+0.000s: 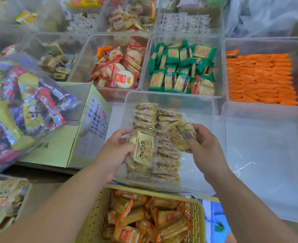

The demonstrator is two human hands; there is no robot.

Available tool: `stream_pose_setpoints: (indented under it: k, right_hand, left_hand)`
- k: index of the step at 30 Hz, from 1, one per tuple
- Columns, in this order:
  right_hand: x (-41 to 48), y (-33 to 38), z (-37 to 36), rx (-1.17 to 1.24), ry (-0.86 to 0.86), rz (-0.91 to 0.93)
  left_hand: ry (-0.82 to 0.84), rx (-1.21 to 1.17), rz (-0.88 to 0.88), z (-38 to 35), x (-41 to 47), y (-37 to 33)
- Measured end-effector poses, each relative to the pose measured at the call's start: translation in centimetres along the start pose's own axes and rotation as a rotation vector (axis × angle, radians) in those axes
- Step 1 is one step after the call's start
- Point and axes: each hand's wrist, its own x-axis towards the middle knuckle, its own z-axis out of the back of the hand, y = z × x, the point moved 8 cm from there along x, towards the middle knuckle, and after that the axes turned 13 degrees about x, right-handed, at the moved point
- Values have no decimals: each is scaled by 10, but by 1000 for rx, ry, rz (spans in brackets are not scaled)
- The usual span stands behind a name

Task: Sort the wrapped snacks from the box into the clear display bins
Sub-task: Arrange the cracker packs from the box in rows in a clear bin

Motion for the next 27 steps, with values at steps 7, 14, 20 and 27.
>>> stream_pose_setpoints:
  k: [7,14,20,27]
  right_hand:
    - [20,17,30,-300,-136,329]
    - [26,5,26,-347,-216,442]
    - [26,4,28,-385,-241,486]
    - [49,28,19,-431,-198,534]
  left_hand:
    - [-205,808,-309,-7,11,-29]
    - [-177,1201,-593,-63,40,-90]
    - [-6,1372,-639,-104,94,-110]
    - [-71,1490,-627,-111,107,-103]
